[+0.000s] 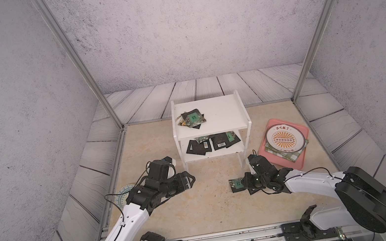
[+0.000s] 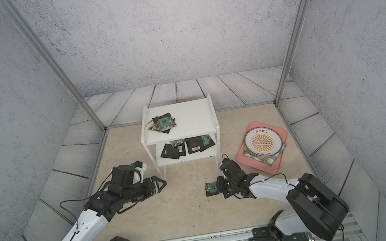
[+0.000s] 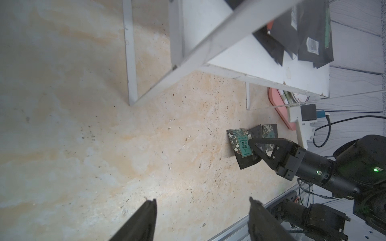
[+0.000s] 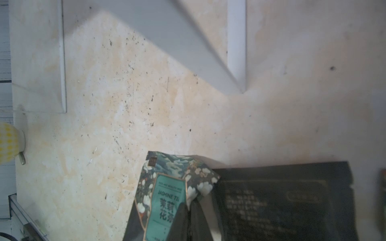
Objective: Remove the tea bags from the shelf
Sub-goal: Place the tea bag at the center of the board, then pick up the tea bag from the shelf.
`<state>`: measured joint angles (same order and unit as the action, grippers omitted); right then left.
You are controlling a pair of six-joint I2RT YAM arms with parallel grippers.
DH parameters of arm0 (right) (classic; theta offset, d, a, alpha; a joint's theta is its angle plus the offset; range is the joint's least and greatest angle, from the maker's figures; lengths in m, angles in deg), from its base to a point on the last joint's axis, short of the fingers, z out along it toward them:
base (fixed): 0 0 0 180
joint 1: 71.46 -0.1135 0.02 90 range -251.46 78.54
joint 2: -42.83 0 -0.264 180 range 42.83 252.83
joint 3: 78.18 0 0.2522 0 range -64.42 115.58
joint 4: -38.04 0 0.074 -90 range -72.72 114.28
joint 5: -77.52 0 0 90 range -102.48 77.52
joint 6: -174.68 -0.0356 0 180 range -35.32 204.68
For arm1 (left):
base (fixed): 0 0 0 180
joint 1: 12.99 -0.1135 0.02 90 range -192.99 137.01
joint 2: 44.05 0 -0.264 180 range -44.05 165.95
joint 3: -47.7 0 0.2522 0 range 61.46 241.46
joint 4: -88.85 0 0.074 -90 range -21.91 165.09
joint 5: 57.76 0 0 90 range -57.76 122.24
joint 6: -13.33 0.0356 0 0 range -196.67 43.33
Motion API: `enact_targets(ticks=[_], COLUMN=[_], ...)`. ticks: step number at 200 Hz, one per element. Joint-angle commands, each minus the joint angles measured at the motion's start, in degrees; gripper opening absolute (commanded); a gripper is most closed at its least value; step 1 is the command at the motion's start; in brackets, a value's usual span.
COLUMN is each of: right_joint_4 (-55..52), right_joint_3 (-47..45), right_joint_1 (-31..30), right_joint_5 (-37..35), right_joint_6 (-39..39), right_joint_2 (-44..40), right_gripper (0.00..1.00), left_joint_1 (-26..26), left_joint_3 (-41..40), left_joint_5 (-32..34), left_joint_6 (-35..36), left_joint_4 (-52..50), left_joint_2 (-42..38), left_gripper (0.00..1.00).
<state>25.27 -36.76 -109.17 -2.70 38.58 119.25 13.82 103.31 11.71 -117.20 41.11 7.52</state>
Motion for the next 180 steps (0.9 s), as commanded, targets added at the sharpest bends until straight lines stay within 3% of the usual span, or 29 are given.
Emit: enact_targets(ticks=[1, 92, 180], right_joint_4=[0.11, -4.96, -21.47], right_joint_3=[0.29, 0.28, 7.25], right_joint_1=[-0.26, -0.31, -1.51], right_joint_5=[0.41, -1.54, -4.37], right_joint_6=[0.05, 1.52, 8.08], right_joint_2=[0.83, -4.57, -17.87], right_gripper=[0.18, 0.25, 0.32], left_joint_1=[0.44, 0.52, 0.52], left_joint_3=[0.05, 0.25, 5.54], left_joint_5=[0.5, 1.16, 3.0], left_joint_6=[0.48, 0.75, 1.79], left_joint_4=[0.75, -0.17, -5.08], left_joint_2=[0.28, -0.95, -3.32], left_gripper=[0.73, 0.73, 0.72])
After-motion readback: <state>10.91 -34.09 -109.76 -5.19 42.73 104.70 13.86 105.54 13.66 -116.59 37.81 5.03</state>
